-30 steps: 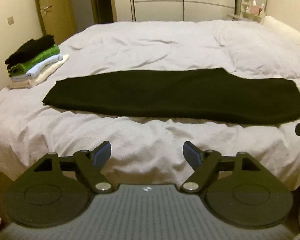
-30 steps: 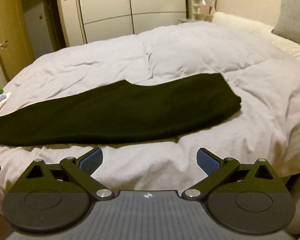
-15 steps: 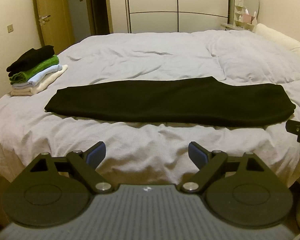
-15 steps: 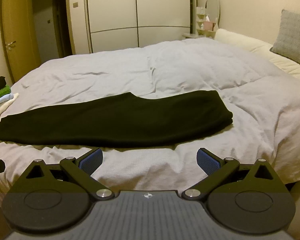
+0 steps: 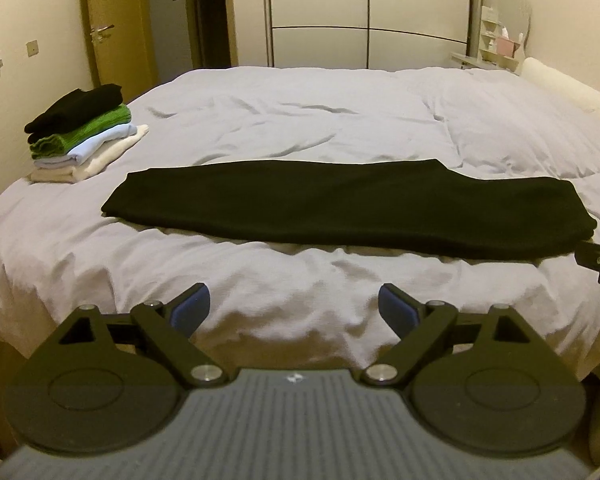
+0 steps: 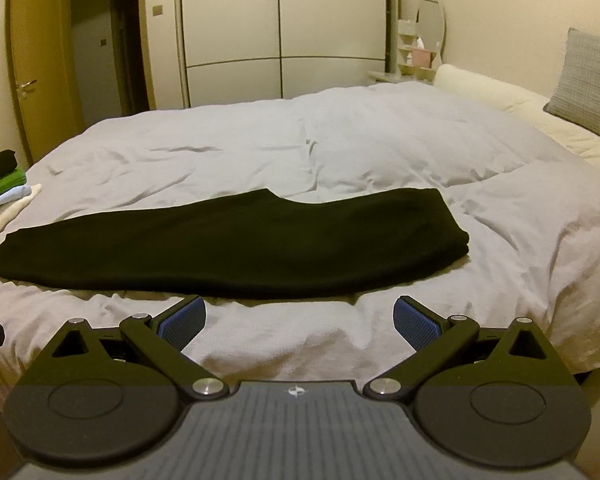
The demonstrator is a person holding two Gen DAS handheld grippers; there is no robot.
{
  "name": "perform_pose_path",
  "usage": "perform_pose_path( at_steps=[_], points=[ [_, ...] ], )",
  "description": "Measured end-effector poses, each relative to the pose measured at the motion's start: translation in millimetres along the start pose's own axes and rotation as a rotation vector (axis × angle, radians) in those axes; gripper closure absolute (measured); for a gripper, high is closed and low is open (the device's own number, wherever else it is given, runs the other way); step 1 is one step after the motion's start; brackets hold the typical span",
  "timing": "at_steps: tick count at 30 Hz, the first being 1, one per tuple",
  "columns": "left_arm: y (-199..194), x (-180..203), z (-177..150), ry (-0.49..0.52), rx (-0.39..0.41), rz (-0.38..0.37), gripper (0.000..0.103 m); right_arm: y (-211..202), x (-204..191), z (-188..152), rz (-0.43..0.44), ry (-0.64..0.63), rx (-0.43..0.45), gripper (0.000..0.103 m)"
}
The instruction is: Fold clothes
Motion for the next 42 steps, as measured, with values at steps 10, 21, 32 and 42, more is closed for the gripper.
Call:
perform_pose_path(
  at_steps=[10,21,32,42],
  points=[
    [39.5,-35.5,12.5,-0.174,-0.043,-0.080,0.011,25.5,-2.9,8.8,0.109,0.036,0.042,0.000],
    [154.7,-153.9,27.6,-0.610,-0.157,-0.102,0.017,134.5,-14.4,10.1,0.223,0.133,-0.113,0.000],
    [261.8,-279.2,81.1,-0.852,-0.056,-0.102,0.038,218.7,-53.6,25.5,0.340,0.182,-0.151,0.000],
    [297.4,-292.3,87.5,-0.869,0.047,-0.124,0.046,242.3,-54.2,24.3,0.287,0.151,-0.134,0.000]
  ],
)
Point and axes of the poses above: each gripper's, at about its wrist camera, not at the fingertips, and y roughly the way its jaws point, x to its right, z to its top, the point moved 4 cm from there along y, roughly the way its jaws point, and after that the axes turned 12 degrees about -y, right-handed, at the moved point
